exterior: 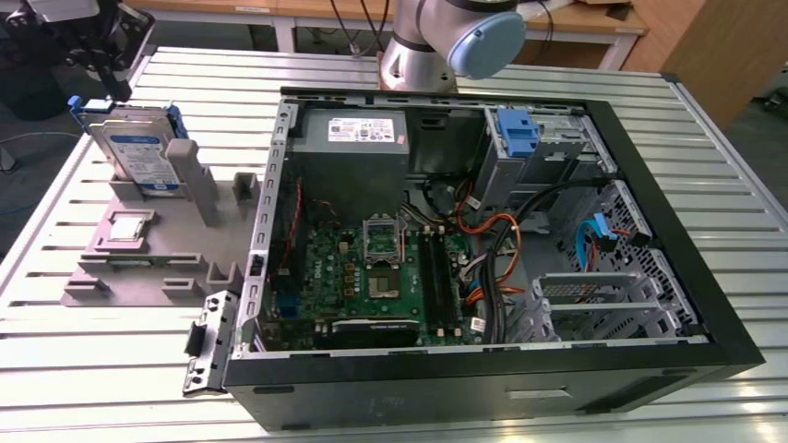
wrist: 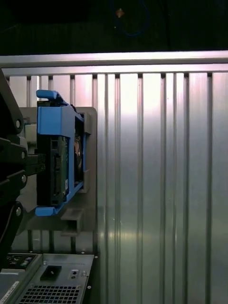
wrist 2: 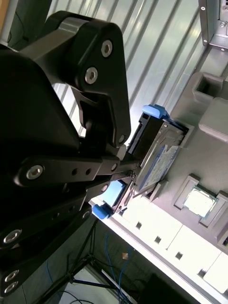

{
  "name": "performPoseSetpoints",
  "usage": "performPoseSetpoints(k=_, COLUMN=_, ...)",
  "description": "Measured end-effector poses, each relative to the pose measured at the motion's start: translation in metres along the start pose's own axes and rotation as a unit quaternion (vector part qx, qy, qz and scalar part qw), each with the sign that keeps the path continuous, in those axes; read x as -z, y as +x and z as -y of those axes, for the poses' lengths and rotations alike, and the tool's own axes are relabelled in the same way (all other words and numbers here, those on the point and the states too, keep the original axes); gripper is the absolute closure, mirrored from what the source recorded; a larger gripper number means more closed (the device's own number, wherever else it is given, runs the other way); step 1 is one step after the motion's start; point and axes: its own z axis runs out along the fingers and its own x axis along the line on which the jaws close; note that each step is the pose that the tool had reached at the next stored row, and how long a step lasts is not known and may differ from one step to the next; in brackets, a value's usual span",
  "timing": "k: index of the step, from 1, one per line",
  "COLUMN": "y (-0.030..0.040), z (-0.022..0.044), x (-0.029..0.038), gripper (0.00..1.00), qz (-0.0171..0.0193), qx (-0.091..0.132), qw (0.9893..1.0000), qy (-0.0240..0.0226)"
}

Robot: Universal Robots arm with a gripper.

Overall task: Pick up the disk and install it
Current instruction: 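Pick up the disk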

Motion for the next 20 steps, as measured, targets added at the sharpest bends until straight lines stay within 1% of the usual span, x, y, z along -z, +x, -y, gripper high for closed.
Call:
performPoseSetpoints(k=3, y=0.0000, z=0.0000, x=-0.0001, gripper=0.89, qz=0.0006, qx=0.019, qw=0.9998, qy=-0.0003)
performPoseSetpoints(k=5, y=0.0000, z=0.0000, x=-0.0002, gripper=0.89, qz=0.0012, qx=0.032, qw=0.9995, qy=-0.0006)
performPoseSetpoints(k=7, y=0.0000, z=0.0000, x=-0.0004, gripper=0.89, qz=0.0018, qx=0.047, qw=0.9989, qy=-0.0008)
performPoseSetpoints(k=9, y=0.0000, z=0.0000, x=-0.0005, gripper=0.89, qz=0.0024, qx=0.065, qw=0.9979, qy=-0.0011)
performPoseSetpoints(k=12, y=0.0000, z=0.0000, x=-0.0007, gripper=0.89, qz=0.0034, qx=0.091, qw=0.9958, qy=-0.0016)
performPoseSetpoints(k=14, y=0.0000, z=-0.0001, x=-0.0008, gripper=0.89, qz=0.0041, qx=0.108, qw=0.9942, qy=-0.0019)
performPoseSetpoints(k=17, y=0.0000, z=-0.0001, x=-0.0010, gripper=0.89, qz=0.0051, qx=0.134, qw=0.9910, qy=-0.0024)
performPoseSetpoints(k=20, y=0.0000, z=-0.0001, x=-0.0011, gripper=0.89, qz=0.0060, qx=0.158, qw=0.9874, qy=-0.0029)
